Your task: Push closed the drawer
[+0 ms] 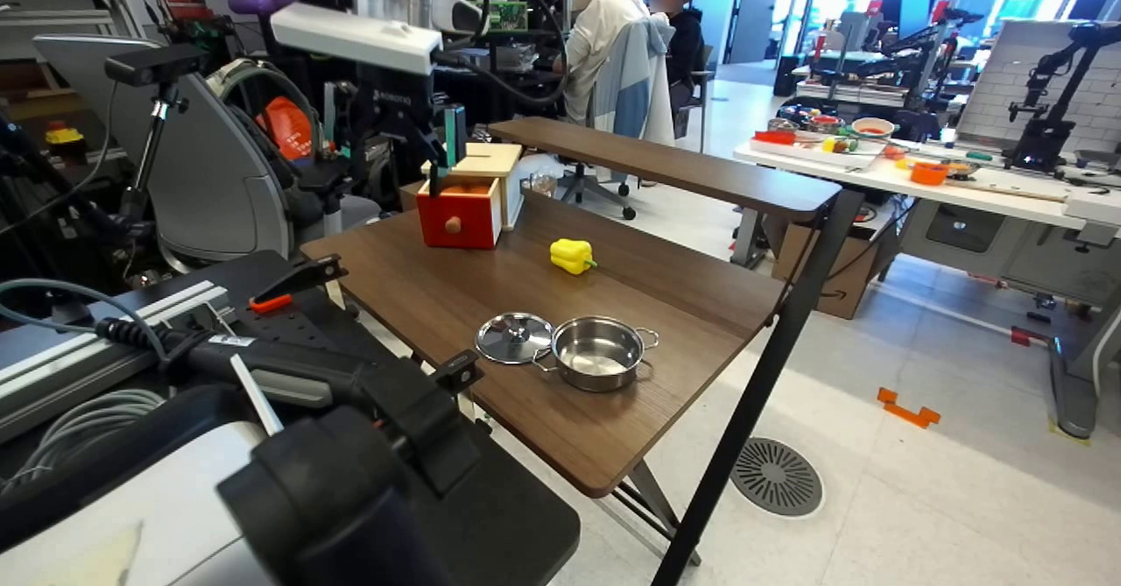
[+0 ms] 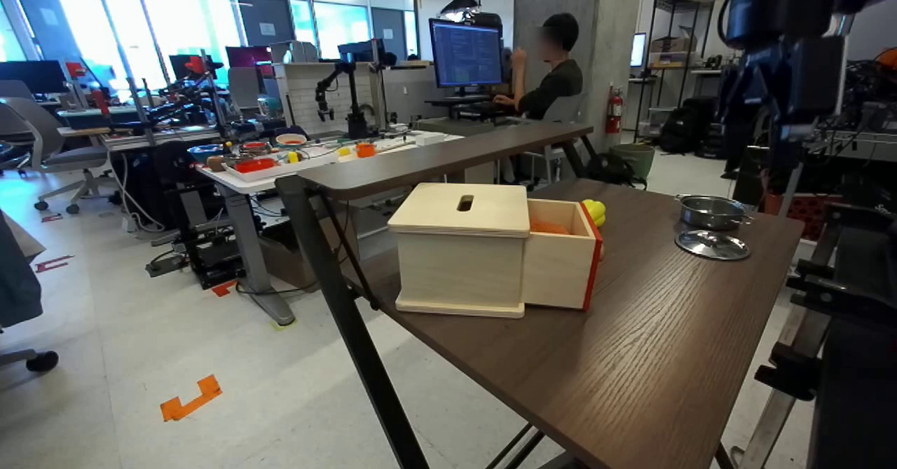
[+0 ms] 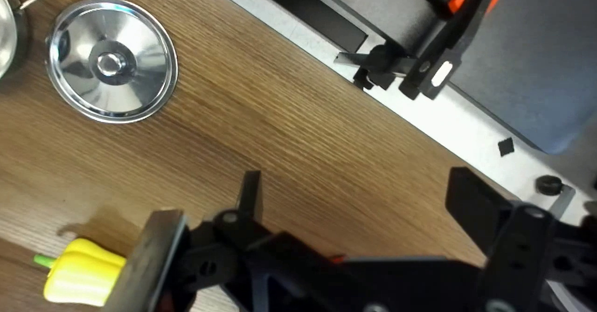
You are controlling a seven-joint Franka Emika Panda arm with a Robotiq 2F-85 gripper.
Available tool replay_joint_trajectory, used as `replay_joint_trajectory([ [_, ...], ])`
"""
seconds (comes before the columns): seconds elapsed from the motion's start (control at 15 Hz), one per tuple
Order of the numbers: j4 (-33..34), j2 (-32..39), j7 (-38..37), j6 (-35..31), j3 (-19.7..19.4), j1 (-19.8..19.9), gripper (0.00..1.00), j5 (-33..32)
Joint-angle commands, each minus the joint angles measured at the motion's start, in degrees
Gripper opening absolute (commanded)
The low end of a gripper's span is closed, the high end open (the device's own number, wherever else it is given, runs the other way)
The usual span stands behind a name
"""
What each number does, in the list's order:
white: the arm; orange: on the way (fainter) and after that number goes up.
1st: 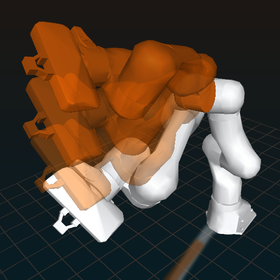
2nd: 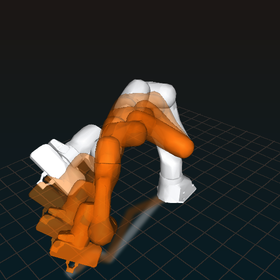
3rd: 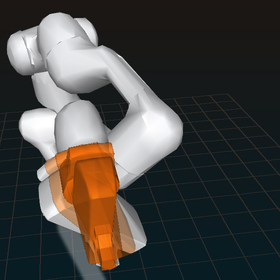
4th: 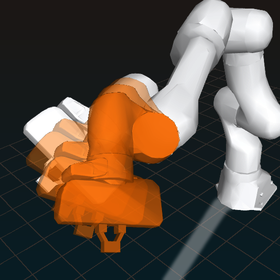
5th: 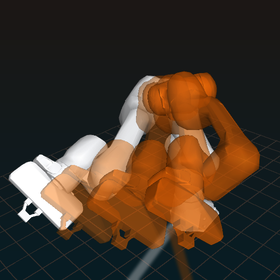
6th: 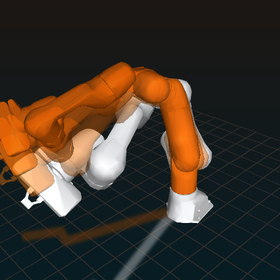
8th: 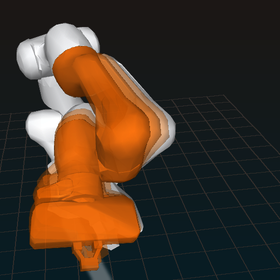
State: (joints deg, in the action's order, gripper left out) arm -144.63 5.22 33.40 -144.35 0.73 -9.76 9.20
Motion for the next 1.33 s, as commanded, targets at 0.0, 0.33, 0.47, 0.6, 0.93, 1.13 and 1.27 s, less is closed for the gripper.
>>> replay_joint_trajectory([
  [0.0, 1.7, 7.5, -3.7, -7.6, 2.7, 1.5, 1.00, -8.0],
  [0.33, 5.5, 15.6, -11.6, -14.7, 2.2, 0.7, 1.00, -19.4],
  [0.47, 7.5, 18.2, -14.3, -16.6, 2.1, 0.2, 1.00, -21.8],
  [0.6, 9.7, 20.6, -16.2, -18.1, 2.1, -0.2, 1.00, -23.1],
  [0.93, 14.2, 25.2, -19.2, -21.6, 2.7, -1.5, 1.00, -23.8],
  [1.13, 16.0, 26.8, -20.4, -23.7, 4.1, -1.6, 1.00, -22.5],
  [1.27, 17.1, 27.7, -21.6, -25.0, 4.7, -1.7, 1.00, -22.2],
])
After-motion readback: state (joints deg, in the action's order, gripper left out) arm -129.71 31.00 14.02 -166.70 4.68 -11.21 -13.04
